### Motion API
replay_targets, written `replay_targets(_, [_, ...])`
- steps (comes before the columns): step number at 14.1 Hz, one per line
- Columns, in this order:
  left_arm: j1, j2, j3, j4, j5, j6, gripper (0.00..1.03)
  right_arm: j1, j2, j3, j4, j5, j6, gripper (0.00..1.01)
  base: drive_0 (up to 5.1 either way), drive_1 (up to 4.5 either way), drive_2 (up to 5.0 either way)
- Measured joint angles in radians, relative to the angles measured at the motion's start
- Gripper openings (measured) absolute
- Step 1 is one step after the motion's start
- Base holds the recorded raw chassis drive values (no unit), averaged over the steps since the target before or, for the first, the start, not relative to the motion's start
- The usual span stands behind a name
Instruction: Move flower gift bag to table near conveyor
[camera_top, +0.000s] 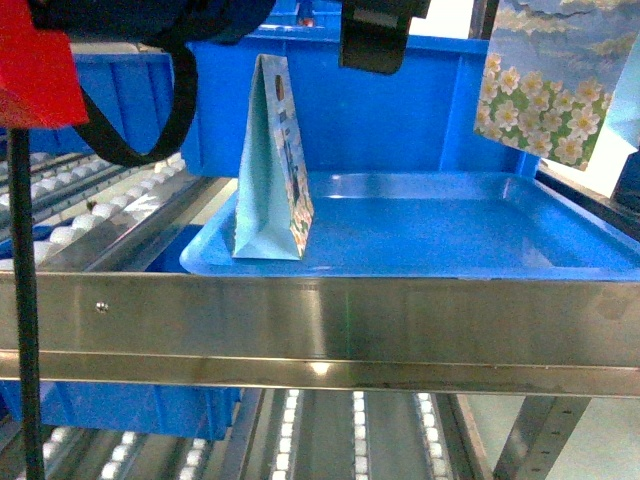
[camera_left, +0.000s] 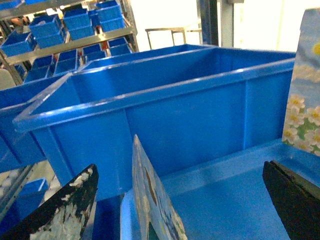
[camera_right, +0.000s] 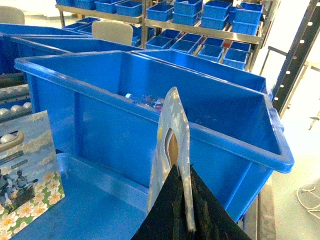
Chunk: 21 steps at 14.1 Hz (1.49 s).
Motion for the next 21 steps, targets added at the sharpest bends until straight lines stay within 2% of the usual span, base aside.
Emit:
replay_targets(3, [0.015,0.048,-0.002,0.010,-0.006,0.010,0.98,0.000,0.000,0.000,0.000,0.000,0.000,0.02,0.0,0.00,0.0])
replay_targets(5, [0.026,0.082,-0.009,0.027,-0.044,0.026,0.98,0.000,0.000,0.000,0.000,0.000,0.000,0.02,0.0,0.00,0.0])
replay_targets(6, [0.040,0.095,-0.015,0.048,-0.050,0.025,0.98,0.000,0.000,0.000,-0.001,0.000,0.000,0.02,0.0,0.00,0.0])
replay_targets(7, [0.050,0.152,-0.010,0.000,-0.045,0.022,0.98,0.000,0.000,0.000,0.000,0.000,0.000,0.02,0.0,0.00,0.0])
replay_targets(8, [0.056,0.158,0.003,0.018,-0.060,0.022,0.98,0.000,0.000,0.000,0.000,0.000,0.000,0.02,0.0,0.00,0.0])
replay_targets(12, [0.069,0.190,0.032,0.016,-0.042,0.035,0.96,0.000,0.000,0.000,0.000,0.000,0.000,0.02,0.0,0.00,0.0])
replay_targets(19, [0.069,0.190,0.032,0.016,-0.039,0.035,0.34,0.000,0.000,0.000,0.000,0.000,0.000,0.02,0.0,0.00,0.0])
replay_targets(21, [0.069,0.190,0.032,0.016,-0.039,0.035,0.09,0.000,0.000,0.000,0.000,0.000,0.000,0.02,0.0,0.00,0.0])
